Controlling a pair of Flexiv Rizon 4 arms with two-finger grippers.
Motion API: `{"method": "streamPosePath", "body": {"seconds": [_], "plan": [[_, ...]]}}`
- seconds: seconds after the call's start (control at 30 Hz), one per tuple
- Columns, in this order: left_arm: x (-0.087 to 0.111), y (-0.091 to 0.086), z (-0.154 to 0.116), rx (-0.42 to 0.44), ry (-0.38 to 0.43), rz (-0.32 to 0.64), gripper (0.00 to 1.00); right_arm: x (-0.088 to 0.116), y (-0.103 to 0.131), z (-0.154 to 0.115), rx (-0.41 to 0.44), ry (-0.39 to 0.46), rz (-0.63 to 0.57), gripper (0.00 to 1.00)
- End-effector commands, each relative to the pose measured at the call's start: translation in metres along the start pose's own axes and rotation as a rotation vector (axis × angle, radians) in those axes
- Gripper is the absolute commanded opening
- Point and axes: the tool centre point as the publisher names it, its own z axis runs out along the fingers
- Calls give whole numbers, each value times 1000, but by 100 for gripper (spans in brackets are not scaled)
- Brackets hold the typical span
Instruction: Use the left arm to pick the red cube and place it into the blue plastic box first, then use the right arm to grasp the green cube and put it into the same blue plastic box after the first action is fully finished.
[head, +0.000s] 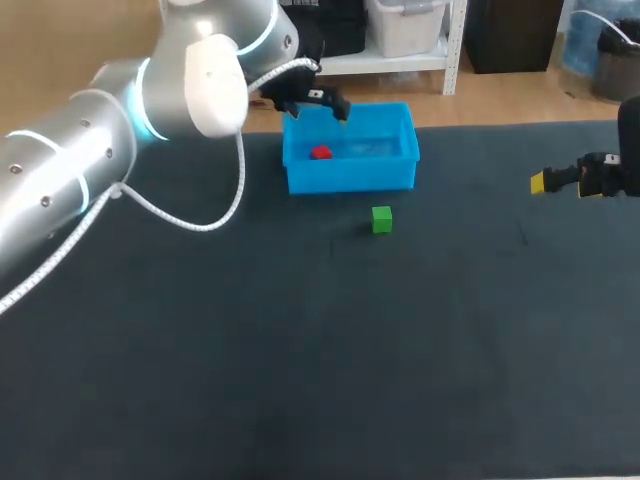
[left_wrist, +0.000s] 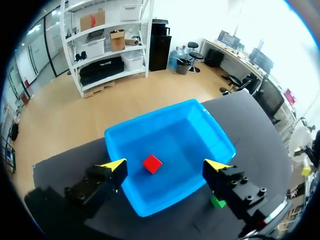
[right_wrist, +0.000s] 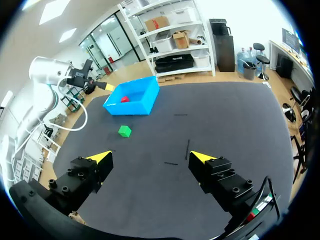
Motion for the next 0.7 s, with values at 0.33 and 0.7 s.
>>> {"method": "streamPosePath", "body": {"seconds": [0.33, 0.7], "plan": [[74, -6, -99, 12, -102, 21, 100, 0, 0, 0, 0, 2, 0, 100], [135, -7, -141, -6, -172, 2, 100, 0, 0, 0, 0, 2, 0, 100]]}}
